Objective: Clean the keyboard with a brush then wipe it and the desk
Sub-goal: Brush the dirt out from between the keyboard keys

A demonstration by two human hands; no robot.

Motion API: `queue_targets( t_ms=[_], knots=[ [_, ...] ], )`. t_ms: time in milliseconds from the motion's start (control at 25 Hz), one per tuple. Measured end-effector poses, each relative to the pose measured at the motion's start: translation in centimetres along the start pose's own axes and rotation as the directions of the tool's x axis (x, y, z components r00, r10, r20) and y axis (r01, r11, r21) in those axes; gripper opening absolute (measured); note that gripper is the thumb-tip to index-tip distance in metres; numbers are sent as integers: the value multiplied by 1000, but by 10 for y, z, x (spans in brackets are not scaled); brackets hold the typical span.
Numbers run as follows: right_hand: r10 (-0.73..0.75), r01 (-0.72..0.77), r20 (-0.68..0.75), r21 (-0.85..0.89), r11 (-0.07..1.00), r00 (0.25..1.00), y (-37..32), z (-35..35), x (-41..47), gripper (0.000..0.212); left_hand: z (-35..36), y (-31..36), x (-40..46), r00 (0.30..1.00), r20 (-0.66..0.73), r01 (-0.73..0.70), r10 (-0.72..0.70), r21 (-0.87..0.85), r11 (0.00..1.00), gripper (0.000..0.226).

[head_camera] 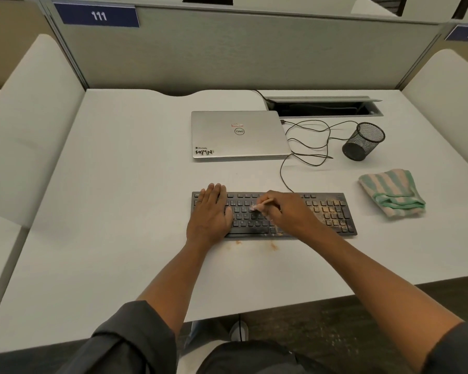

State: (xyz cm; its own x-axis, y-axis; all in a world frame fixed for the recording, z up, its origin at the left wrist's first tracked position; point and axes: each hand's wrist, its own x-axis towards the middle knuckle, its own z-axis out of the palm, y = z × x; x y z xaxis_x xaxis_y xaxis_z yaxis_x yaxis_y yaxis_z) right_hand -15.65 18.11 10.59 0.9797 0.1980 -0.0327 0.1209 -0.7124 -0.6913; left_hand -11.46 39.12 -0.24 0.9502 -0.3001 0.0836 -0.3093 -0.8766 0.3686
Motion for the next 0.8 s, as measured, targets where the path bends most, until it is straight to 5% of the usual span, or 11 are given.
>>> queue_targets(
  t_ms=[360, 520, 720, 800],
  knots=[
    [-12, 5, 107, 60, 998, 994, -10, -8, -17, 11, -1, 0, 0, 1000, 7, -6, 5, 9, 1000, 75],
    [54, -54, 19, 12, 998, 998, -1, -15, -29, 18, -2, 1, -1, 1000, 13, 0, 0, -1, 1000, 75],
    [221, -210, -8, 278, 937, 975, -4, -9, -23, 20, -2, 0, -1, 1000, 5, -4, 4, 5, 1000, 78],
    [196, -201, 45, 238, 950, 980, -9, 1, -26, 28, -3, 1, -1, 1000, 9, -6, 6, 11, 1000, 79]
  ],
)
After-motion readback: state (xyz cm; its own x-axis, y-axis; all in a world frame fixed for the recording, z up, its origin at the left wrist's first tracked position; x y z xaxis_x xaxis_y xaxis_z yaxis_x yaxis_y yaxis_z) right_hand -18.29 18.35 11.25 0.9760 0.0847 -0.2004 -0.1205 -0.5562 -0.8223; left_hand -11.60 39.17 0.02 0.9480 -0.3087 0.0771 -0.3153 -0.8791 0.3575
